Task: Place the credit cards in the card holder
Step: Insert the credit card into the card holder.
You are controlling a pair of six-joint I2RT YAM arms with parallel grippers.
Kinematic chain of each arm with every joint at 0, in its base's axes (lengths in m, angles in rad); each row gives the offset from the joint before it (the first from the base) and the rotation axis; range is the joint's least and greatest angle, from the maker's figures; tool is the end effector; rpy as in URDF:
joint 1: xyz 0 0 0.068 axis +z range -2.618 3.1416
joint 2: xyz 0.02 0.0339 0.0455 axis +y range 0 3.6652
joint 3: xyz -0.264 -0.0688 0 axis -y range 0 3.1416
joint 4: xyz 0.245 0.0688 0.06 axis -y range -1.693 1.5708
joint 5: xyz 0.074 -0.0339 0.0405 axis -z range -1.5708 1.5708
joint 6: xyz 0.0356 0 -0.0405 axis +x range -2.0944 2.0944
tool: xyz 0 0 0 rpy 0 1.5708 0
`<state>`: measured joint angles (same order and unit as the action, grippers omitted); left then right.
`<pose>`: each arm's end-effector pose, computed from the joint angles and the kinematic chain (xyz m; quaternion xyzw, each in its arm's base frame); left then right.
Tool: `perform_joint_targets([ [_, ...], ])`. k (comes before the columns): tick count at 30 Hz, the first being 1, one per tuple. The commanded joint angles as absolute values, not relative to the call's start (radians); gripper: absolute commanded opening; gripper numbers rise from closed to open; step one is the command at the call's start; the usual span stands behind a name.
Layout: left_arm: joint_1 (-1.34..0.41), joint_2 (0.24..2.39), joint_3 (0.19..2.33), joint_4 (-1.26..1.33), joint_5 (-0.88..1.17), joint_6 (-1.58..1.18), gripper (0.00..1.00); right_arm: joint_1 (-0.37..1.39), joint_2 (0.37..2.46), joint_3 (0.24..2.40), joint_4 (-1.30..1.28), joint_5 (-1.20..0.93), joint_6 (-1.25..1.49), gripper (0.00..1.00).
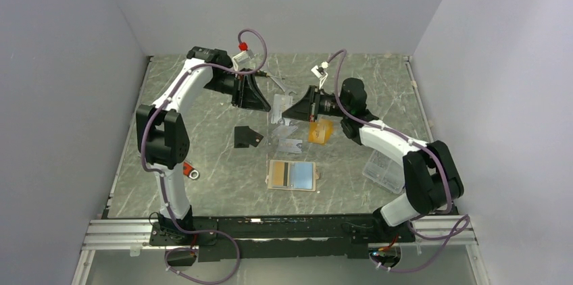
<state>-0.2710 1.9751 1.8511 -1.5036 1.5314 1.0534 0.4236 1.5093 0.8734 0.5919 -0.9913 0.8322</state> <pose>0.3471 -0.1334 0.3102 0.4275 0.5804 -0.6482 0.2452 0.2885 0.1628 0.2757 -0.1930 0.6890 0.6354 0.2903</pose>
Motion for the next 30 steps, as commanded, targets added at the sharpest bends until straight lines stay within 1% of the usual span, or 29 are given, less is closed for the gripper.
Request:
perform_joint_targets([
  [1, -0.275, 1.898, 1.845, -1.567, 1.582, 1.078, 0.19, 0.386, 1.459, 0.853, 0.596, -0.889, 0.806, 0.0],
  [3, -0.28, 1.882, 1.85, -1.554, 1.545, 1.059, 0.21, 0.384, 1.443, 0.84, 0.551, -0.887, 0.781, 0.0],
  [4, -0.285, 1.867, 1.847, -1.511, 1.513, 1.022, 0.26, 0.383, 1.437, 0.834, 0.515, -0.885, 0.764, 0.0],
  [5, -0.29, 1.846, 1.831, -1.45, 1.477, 0.945, 0.29, 0.383, 1.43, 0.827, 0.466, -0.877, 0.742, 0.0],
  [6, -0.298, 1.805, 1.796, -1.328, 1.413, 0.816, 0.32, 0.383, 1.422, 0.821, 0.416, -0.868, 0.72, 0.0],
  [8, -0.334, 1.672, 1.661, -1.018, 1.195, 0.59, 0.38, 0.383, 1.4, 0.814, 0.284, -0.83, 0.659, 0.0],
  [9, -0.366, 1.594, 1.589, -0.905, 1.039, 0.539, 0.42, 0.385, 1.389, 0.813, 0.207, -0.801, 0.625, 0.0],
  [10, -0.404, 1.545, 1.562, -0.867, 0.868, 0.551, 0.47, 0.385, 1.379, 0.812, 0.132, -0.769, 0.594, 0.0],
  [11, -0.428, 1.53, 1.587, -0.874, 0.76, 0.554, 0.51, 0.385, 1.37, 0.818, 0.043, -0.736, 0.563, 0.0],
  [12, -0.435, 1.545, 1.637, -0.908, 0.706, 0.555, 0.63, 0.387, 1.366, 0.822, -0.034, -0.703, 0.541, 0.0],
  [13, -0.434, 1.562, 1.688, -0.951, 0.665, 0.557, 0.95, 0.389, 1.364, 0.823, -0.111, -0.677, 0.527, 0.0],
  [14, -0.433, 1.574, 1.728, -0.989, 0.622, 0.56, 0.99, 0.395, 1.361, 0.824, -0.167, -0.645, 0.518, 0.0],
  [17, -0.44, 1.523, 1.747, -1.003, 0.54, 0.581, 0.99, 0.43, 1.361, 0.856, -0.355, -0.525, 0.475, 0.0],
  [20, -0.47, 1.432, 1.688, -0.924, 0.372, 0.612, 0.99, 0.497, 1.368, 0.89, -0.515, -0.394, 0.458, 0.0],
  [23, -0.471, 1.392, 1.592, -0.828, 0.143, 0.556, 0.99, 0.548, 1.351, 0.911, -0.641, -0.244, 0.471, 0.0],
  [26, -0.469, 1.405, 1.622, -0.913, 0.095, 0.563, 0.99, 0.579, 1.338, 0.936, -0.741, -0.137, 0.486, 0.0],
  [28, -0.468, 1.364, 1.596, -0.877, 0.083, 0.567, 0.99, 0.606, 1.357, 0.965, -0.813, -0.074, 0.483, 0.0],
  [30, -0.464, 1.28, 1.505, -0.788, 0.088, 0.57, 0.99, 0.635, 1.387, 1.007, -0.891, -0.01, 0.475, 0.0],
])
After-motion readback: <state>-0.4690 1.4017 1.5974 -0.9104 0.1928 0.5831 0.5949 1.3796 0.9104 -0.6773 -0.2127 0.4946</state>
